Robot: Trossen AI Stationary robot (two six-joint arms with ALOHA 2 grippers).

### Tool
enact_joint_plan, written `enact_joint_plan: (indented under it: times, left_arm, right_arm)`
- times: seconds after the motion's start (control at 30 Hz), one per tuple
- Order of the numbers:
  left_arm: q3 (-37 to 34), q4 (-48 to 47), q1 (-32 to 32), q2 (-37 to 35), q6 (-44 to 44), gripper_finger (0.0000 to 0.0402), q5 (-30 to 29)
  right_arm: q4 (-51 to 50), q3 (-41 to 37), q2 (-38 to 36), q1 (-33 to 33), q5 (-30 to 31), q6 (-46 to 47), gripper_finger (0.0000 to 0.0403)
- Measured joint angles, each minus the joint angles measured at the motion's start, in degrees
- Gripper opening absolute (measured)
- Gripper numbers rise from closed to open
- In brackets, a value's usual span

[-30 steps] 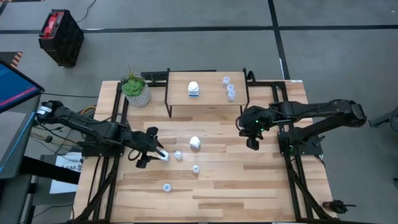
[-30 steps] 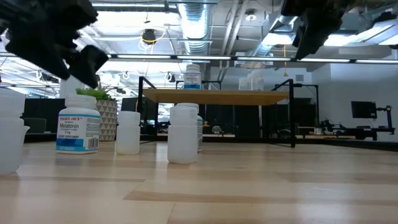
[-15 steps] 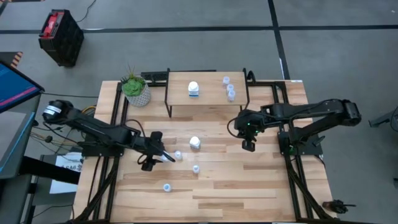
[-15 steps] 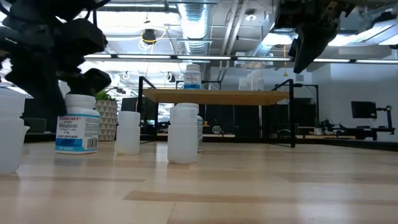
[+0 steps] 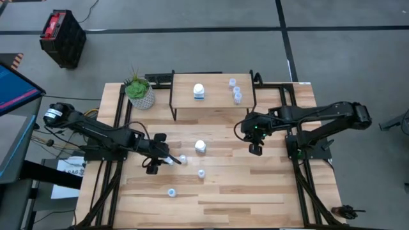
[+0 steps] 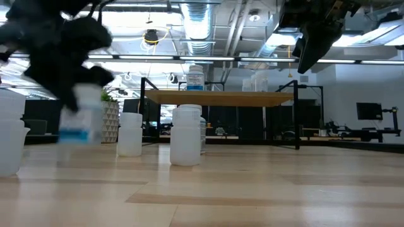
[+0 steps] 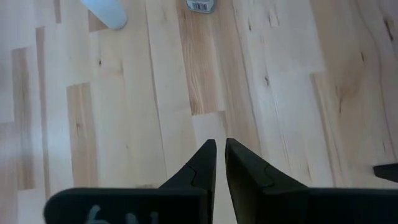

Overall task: Pick and place medicine bottles onto shelf by color
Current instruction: Put the bottom blue pill bottle on the shelf

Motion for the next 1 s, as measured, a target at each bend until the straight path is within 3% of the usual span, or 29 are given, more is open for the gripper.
enact_joint_plan:
  times: [0.13, 0.33, 0.53, 0.67, 0.8, 1.0]
  left_arm:
    - [7.33, -8.02, 2.32, -3.36, 0.87, 0.0126, -0.07]
    - [21.62, -7.54, 11.35, -4.52, 17.65, 0.0126, -0.40]
    - [32.20, -7.64, 25.39, 3.52, 24.88, 0.0126, 0.32]
    - [38.26, -12.39, 33.02, 10.92, 28.16, 0.0126, 5.59]
    - [44.13, -16.71, 37.90, 17.55, 29.62, 0.0126, 9.73]
    - [51.64, -25.76, 41.96, 23.88, 33.94, 0.0126, 10.31]
  right_arm:
    - [-0.37, 0.00, 0.00, 0.00, 0.00, -0.07, 0.0059]
    - [1.31, 0.00, 0.00, -0.12, 0.00, -2.43, 0.0059]
    - [2.61, 0.00, 0.00, -0.09, 0.00, -2.64, 0.0059]
    - [2.57, 0.00, 0.00, -0.09, 0.00, -2.59, 0.0059]
    - [2.63, 0.00, 0.00, 0.02, 0.00, -2.57, 0.0059]
    - [2.62, 0.00, 0.00, 0.04, 0.00, -2.71, 0.0059]
